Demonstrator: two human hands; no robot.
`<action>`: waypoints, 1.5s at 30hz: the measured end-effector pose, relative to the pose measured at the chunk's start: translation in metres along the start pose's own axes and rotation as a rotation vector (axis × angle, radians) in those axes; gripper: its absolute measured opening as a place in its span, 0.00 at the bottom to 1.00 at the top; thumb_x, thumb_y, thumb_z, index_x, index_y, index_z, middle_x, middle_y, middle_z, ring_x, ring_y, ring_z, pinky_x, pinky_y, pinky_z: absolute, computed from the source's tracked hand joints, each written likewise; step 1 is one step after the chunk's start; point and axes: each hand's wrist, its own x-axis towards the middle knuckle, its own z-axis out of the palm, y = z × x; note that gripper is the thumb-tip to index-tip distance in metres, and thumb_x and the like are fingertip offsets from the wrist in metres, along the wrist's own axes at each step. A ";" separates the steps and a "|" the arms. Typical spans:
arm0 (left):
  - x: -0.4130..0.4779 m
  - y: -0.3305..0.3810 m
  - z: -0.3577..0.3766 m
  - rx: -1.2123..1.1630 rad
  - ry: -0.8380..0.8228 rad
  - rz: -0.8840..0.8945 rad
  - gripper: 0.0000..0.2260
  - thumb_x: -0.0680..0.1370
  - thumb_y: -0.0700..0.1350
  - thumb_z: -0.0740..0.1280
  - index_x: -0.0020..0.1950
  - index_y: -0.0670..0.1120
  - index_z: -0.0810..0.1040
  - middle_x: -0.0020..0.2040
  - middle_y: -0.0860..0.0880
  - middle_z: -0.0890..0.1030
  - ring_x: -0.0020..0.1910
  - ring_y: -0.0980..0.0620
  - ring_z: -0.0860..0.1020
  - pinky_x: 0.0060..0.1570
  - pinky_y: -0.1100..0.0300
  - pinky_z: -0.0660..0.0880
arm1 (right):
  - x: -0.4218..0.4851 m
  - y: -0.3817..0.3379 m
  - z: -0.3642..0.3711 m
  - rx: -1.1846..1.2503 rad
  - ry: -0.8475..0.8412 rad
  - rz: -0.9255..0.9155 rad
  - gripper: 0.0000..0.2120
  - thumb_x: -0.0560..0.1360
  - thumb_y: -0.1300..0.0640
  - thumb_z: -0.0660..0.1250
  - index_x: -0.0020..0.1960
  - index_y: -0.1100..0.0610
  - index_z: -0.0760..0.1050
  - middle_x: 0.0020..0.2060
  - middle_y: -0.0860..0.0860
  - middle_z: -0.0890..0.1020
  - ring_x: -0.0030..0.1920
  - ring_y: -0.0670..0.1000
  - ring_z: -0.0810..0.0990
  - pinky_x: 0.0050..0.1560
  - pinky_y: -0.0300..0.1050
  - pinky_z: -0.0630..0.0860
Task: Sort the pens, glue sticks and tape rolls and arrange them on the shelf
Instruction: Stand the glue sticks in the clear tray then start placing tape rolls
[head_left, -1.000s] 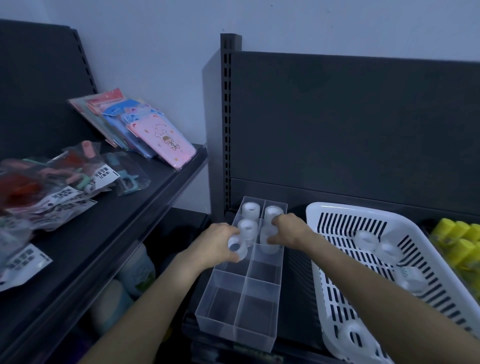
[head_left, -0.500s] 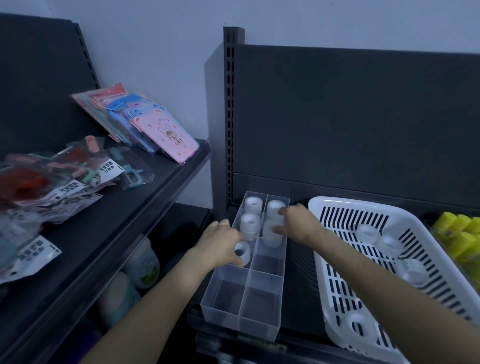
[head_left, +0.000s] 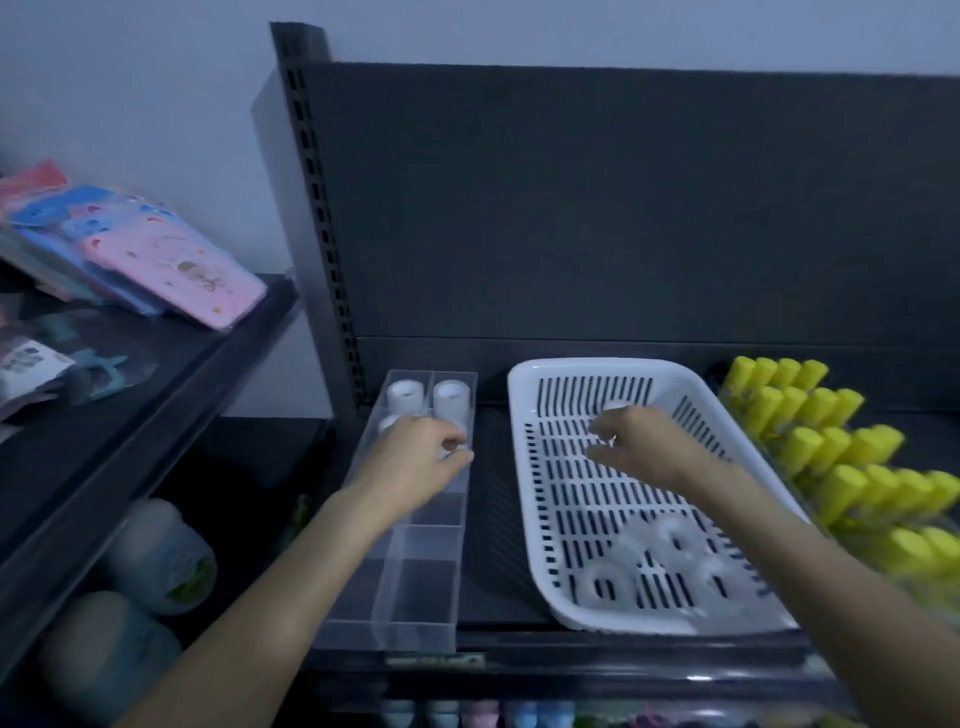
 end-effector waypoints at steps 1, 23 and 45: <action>0.000 0.018 0.005 -0.050 -0.009 0.020 0.11 0.77 0.48 0.65 0.52 0.43 0.81 0.49 0.48 0.83 0.52 0.50 0.78 0.52 0.58 0.73 | -0.007 0.014 -0.004 -0.027 -0.046 0.028 0.18 0.76 0.50 0.63 0.62 0.59 0.74 0.57 0.53 0.80 0.52 0.52 0.77 0.47 0.41 0.69; 0.024 0.139 0.120 -0.153 -0.372 -0.285 0.26 0.74 0.45 0.68 0.71 0.49 0.65 0.61 0.47 0.74 0.45 0.55 0.76 0.39 0.63 0.74 | -0.050 0.092 0.034 0.035 -0.239 0.001 0.20 0.74 0.54 0.64 0.63 0.58 0.66 0.56 0.57 0.73 0.53 0.57 0.76 0.42 0.45 0.70; 0.068 0.160 0.118 -0.252 -0.120 -0.116 0.24 0.73 0.44 0.67 0.68 0.50 0.68 0.66 0.48 0.71 0.61 0.51 0.72 0.52 0.62 0.67 | -0.069 0.103 0.011 0.108 -0.096 0.005 0.11 0.72 0.54 0.65 0.47 0.56 0.65 0.45 0.52 0.67 0.41 0.52 0.70 0.34 0.42 0.65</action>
